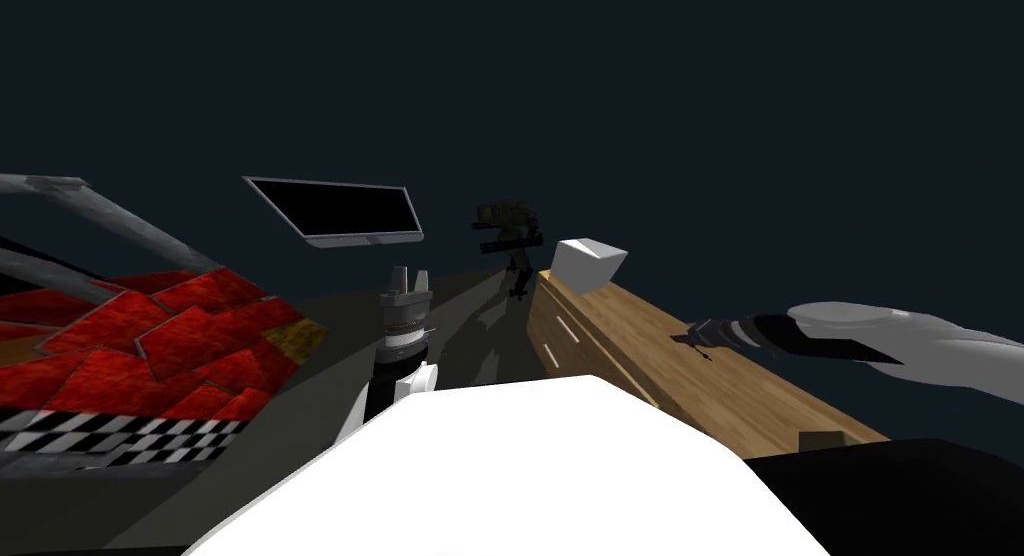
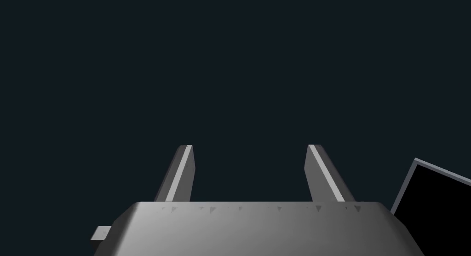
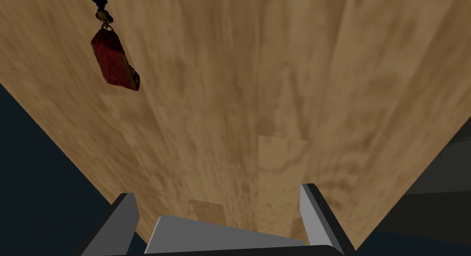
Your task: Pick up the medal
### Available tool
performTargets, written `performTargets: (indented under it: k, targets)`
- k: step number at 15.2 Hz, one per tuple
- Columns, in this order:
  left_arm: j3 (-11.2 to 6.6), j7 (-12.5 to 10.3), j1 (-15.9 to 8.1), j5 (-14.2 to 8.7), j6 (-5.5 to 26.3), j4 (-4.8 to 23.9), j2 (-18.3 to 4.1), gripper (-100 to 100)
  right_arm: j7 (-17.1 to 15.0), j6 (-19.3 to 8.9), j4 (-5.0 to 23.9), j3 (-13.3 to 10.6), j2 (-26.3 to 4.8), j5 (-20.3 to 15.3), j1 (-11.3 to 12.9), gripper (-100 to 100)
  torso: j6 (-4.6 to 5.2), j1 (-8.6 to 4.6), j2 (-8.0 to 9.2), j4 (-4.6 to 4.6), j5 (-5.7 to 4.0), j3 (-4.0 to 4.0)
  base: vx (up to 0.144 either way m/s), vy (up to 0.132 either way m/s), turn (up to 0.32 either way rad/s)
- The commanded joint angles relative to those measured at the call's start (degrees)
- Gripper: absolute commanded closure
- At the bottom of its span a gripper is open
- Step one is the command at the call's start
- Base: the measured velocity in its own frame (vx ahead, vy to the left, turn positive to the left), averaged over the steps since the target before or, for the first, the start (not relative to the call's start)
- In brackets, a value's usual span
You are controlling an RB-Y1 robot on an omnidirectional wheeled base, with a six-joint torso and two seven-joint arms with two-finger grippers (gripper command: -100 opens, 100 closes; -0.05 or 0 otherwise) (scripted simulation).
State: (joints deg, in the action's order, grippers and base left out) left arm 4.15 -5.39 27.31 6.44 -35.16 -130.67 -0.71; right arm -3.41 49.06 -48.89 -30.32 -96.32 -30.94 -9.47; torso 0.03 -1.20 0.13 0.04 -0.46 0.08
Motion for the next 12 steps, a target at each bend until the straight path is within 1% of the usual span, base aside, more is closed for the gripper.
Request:
performTargets:
  k: [1,2,3,5,8,9,10,11,12]
  targets:
    - [0.0,0.0,0.0,0.0,0.0,0.0,0.0,0,0.5,0.1,0.5,-0.5,2.1,0.2,1.0,-100,0.0,0.0,0.0,0.0,0.0,0.0,-0.007,-0.177,-0.04]
    - [0.0,0.0,0.0,0.0,0.0,0.0,0.0,0,0.8,0.0,0.4,-0.7,2.9,0.6,1.1,-100,-0.01,-0.07,-0.13,-0.03,-0.04,-0.08,-0.009,-0.166,-0.045]
    - [0.0,0.0,0.0,0.0,0.0,0.0,0.0,0,1.3,-0.2,0.2,-1.1,4.5,1.3,1.4,-100,-0.01,-0.08,-0.19,-0.05,-0.04,-0.12,-0.002,-0.18,-0.087]
    - [0.0,0.0,0.0,0.0,0.0,0.0,0.0,0,1.8,-0.4,0.0,-1.6,6.0,1.9,1.7,-100,-0.01,-0.17,-0.28,-0.08,-0.07,-0.17,-0.008,-0.184,-0.08]
    - [0.0,0.0,0.0,0.0,0.0,0.0,0.0,0,2.7,-0.6,-0.6,-2.5,8.8,3.2,2.2,-100,0.0,-0.14,-0.13,-0.05,-0.06,-0.09,-0.044,-0.177,-0.078]
    - [0.0,0.0,0.0,0.0,0.0,0.0,0.0,0,2.8,-0.6,-0.7,-2.6,9.2,3.4,2.2,-100,0.0,-0.15,-0.15,-0.05,-0.06,-0.1,-0.007,-0.171,-0.067]
    - [0.0,0.0,0.0,0.0,0.0,0.0,0.0,0,2.2,-0.6,-0.6,-2.5,8.3,2.8,2.4,-100,-0.01,-0.13,-0.2,-0.06,-0.05,-0.12,-0.002,-0.1,-0.013]
    - [0.0,0.0,0.0,0.0,0.0,0.0,0.0,0,2.3,-0.5,-0.6,-2.5,8.5,2.9,2.4,-100,-0.03,0.07,-0.24,-0.06,-0.01,-0.15,-0.002,-0.039,0.005]
    - [0.01,0.0,0.0,0.0,0.0,0.0,0.0,0,2.3,-0.5,-0.6,-2.5,8.5,2.9,2.4,100,-0.04,0.3,-0.26,-0.07,0.05,-0.16,-0.001,-0.02,0.002]
